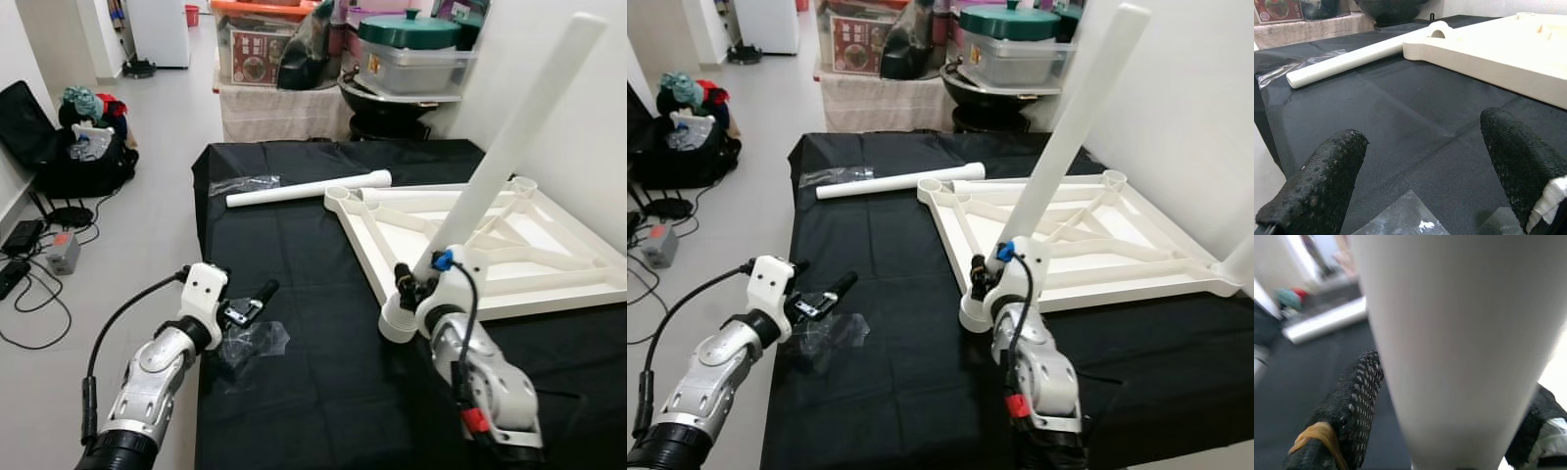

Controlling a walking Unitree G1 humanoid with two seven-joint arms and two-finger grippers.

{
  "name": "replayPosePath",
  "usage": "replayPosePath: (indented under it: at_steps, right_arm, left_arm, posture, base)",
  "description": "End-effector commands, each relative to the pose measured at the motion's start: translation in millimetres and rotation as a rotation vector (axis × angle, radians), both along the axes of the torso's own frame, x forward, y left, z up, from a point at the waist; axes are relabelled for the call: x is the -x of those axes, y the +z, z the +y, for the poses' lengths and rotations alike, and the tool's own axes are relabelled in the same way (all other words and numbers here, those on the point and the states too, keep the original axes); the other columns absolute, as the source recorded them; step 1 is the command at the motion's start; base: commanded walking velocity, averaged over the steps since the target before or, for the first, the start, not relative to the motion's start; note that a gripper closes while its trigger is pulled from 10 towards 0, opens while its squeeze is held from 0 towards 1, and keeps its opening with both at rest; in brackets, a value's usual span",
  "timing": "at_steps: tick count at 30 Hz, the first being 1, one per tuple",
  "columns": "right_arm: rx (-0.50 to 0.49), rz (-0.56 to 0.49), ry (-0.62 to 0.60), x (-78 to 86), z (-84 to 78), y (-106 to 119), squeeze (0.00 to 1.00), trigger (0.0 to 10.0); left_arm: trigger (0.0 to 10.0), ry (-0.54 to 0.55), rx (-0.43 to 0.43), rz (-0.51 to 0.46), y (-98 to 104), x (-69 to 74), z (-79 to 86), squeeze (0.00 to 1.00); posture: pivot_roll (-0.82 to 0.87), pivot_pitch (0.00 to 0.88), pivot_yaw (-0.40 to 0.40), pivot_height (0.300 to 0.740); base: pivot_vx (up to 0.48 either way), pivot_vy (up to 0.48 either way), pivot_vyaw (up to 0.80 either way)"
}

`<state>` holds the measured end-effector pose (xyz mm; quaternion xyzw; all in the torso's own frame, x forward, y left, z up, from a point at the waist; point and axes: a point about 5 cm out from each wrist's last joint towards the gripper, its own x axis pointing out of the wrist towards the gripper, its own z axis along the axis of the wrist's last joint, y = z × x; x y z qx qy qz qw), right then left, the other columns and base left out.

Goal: Building children table

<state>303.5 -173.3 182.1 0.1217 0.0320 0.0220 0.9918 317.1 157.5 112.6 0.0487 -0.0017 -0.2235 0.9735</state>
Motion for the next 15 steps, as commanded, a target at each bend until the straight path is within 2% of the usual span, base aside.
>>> replayPosePath:
  at_steps: [1, 4, 5, 8, 9, 12, 13, 14, 15]
  right_arm:
    - [-0.029, -0.085, 0.072, 2.4, -4.2, 12, 0.0, 10.0]
    - [-0.029, -0.085, 0.072, 2.4, -4.2, 12, 0.0, 10.0]
    - [-0.009, -0.126, 0.127, 2.9, -10.2, 19, 0.0, 10.0]
    - [-0.009, -0.126, 0.127, 2.9, -10.2, 19, 0.0, 10.0]
    - [0.03, -0.167, 0.19, 2.7, -20.1, 27, 0.0, 10.0]
    - [0.03, -0.167, 0.19, 2.7, -20.1, 27, 0.0, 10.0]
    - [0.086, -0.198, 0.261, 2.1, -32.9, 36, 0.0, 10.0]
    - [0.086, -0.198, 0.261, 2.1, -32.9, 36, 0.0, 10.0]
    - [0.168, -0.264, 0.392, 0.1, -45.9, 55, 0.0, 10.0]
  left_arm:
    - [10.0, -0.007, -0.008, 0.009, -3, 1.3, -0.8, 0.0]
    - [10.0, -0.007, -0.008, 0.009, -3, 1.3, -0.8, 0.0]
    - [10.0, -0.008, -0.008, 0.009, -3, 1.2, -0.8, 0.0]
    - [10.0, -0.008, -0.008, 0.009, -3, 1.2, -0.8, 0.0]
    - [10.0, -0.009, -0.009, 0.007, -3, 0.7, -0.7, 0.0]
    - [10.0, -0.009, -0.009, 0.007, -3, 0.7, -0.7, 0.0]
    - [10.0, -0.008, -0.01, 0.005, -2, 0.4, -0.2, 0.0]
    - [10.0, -0.008, -0.01, 0.005, -2, 0.4, -0.2, 0.0]
    - [10.0, -0.009, -0.012, 0.002, -1, -0.2, 0.7, 0.0]
  posture:
    - [0.04, 0.0, -0.086, 0.74]
    - [0.04, 0.0, -0.086, 0.74]
    - [0.04, 0.0, -0.084, 0.74]
    - [0.04, 0.0, -0.084, 0.74]
    - [0.05, 0.0, -0.088, 0.74]
    - [0.05, 0.0, -0.088, 0.74]
    - [0.05, 0.0, -0.087, 0.74]
    - [0.05, 0.0, -0.087, 0.74]
    - [0.06, 0.0, -0.089, 0.74]
  base:
    - [0.0, 0.0, 0.0]
    - [0.0, 0.0, 0.0]
    - [0.0, 0.0, 0.0]
    - [0.0, 0.0, 0.0]
    - [0.0, 0.0, 0.0]
    - [0.0, 0.0, 0.0]
    - [0.0, 0.0, 0.0]
    - [0.0, 0.0, 0.0]
    - [0.0, 0.0, 0.0]
